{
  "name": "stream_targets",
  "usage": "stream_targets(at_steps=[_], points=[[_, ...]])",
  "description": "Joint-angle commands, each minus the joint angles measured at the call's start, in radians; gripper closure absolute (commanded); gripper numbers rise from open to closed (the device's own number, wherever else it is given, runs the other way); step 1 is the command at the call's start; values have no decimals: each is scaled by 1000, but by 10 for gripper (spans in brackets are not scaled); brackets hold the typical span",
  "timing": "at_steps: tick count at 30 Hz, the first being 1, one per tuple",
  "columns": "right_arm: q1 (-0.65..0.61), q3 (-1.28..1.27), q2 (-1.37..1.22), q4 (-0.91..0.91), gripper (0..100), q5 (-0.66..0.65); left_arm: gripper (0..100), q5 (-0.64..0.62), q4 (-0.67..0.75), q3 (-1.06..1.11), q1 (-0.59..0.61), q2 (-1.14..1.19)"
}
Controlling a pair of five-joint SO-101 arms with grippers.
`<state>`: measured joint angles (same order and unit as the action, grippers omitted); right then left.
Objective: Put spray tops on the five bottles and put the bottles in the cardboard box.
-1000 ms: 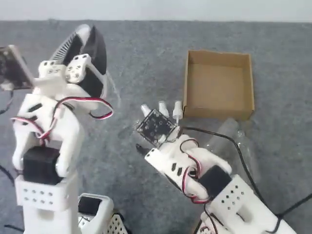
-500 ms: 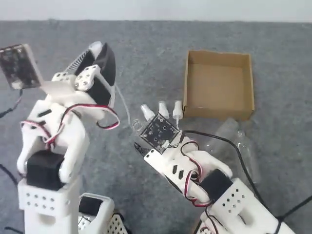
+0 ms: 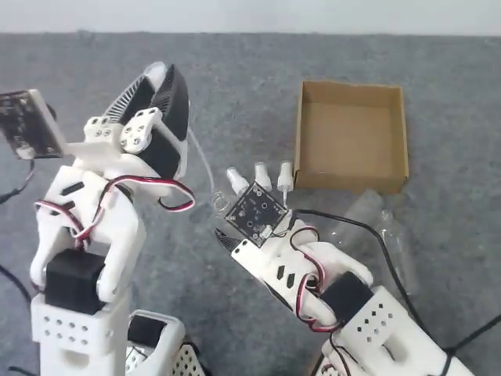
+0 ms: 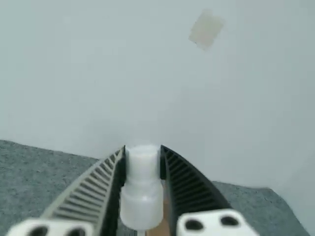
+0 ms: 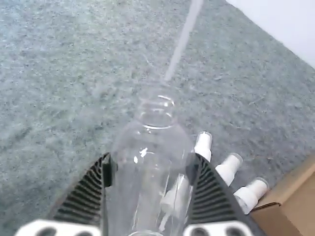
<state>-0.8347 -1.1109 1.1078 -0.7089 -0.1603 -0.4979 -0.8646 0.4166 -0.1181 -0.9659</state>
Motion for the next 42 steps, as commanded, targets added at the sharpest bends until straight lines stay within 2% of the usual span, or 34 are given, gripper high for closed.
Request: stream_targets(at_steps=[1, 14, 17, 21, 25, 28, 33, 37, 42], points=[[-4, 6, 38, 16, 993, 9, 990, -8, 34, -4, -6, -15], [-4, -14, 42, 27, 993, 3, 990, -8, -11, 188, -6, -25], [4, -14, 54, 96, 993, 9, 990, -3, -41, 202, -6, -25], [68, -11, 35, 226, 993, 17, 990, 74, -86, 202, -6, -25], [94, -9, -24, 337, 993, 117, 990, 130, -94, 203, -8, -25], [94, -9, -82, 409, 993, 138, 989, 135, -103, 203, -8, -28], [93, -11, -179, 487, 993, 143, 988, 181, -152, 205, -114, -86], [93, -15, -162, 483, 993, 144, 985, 215, -150, 237, -133, -110], [93, -32, -77, 449, 993, 144, 870, 216, -153, 239, -120, -92]])
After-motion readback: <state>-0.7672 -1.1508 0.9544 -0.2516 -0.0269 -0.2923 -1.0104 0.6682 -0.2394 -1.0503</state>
